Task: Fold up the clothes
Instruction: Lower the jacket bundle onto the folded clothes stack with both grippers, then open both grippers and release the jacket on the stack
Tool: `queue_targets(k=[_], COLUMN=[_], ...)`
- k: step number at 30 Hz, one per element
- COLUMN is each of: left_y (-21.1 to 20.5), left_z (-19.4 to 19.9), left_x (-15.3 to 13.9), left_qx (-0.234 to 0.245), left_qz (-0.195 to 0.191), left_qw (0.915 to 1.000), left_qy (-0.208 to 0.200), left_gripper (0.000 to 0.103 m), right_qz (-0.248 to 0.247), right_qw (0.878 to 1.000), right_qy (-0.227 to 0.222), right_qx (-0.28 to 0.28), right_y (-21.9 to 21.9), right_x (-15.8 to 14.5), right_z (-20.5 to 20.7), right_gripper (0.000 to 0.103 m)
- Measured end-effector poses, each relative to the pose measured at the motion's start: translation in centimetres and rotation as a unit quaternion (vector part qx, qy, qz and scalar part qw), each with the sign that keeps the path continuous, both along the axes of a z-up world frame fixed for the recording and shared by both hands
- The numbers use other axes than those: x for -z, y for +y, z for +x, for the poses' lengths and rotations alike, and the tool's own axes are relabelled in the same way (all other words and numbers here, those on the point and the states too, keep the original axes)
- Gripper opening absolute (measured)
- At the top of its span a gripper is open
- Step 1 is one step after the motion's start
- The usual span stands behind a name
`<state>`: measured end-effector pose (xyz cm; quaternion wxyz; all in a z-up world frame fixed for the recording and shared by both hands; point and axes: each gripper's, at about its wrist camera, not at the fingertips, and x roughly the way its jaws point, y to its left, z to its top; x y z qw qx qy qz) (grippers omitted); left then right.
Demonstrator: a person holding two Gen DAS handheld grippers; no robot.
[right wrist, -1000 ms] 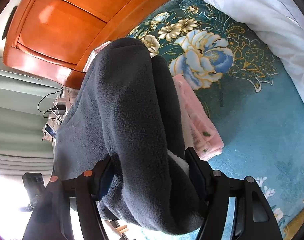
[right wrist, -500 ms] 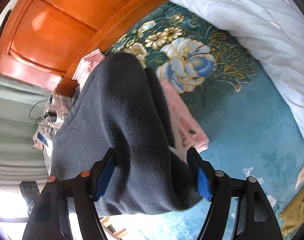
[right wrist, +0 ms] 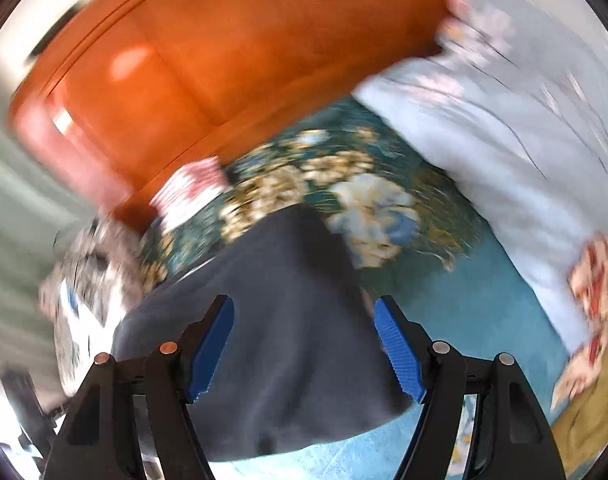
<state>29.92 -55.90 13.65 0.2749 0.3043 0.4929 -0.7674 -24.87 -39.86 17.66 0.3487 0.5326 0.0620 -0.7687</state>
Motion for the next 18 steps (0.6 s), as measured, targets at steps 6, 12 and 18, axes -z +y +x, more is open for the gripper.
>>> queue_targets(k=[6,12,18], left_y=[1.7,2.9,3.8], left_z=[-5.9,-11.2,-12.6], left_x=[-1.3,1.7,4.1], left_qx=[0.069,0.121,0.131], left_qz=[-0.024,-0.025,-0.03], left_qw=[0.9973,0.9907,0.9868], left_qy=[-0.003,-0.057,-0.091], left_gripper=[0.073,0.073,0.076], right_qz=[0.053,0.11,0.111], right_qw=[0.991,0.987,0.988], right_qy=[0.019,0.014,0.004], right_qx=[-0.118,-0.113,-0.107], right_y=[-4.0,-4.4,-4.2], right_x=[2.7,7.8,10.4], right_z=[5.4,5.0,4.7], right_gripper=[0.074,0.074,0.077])
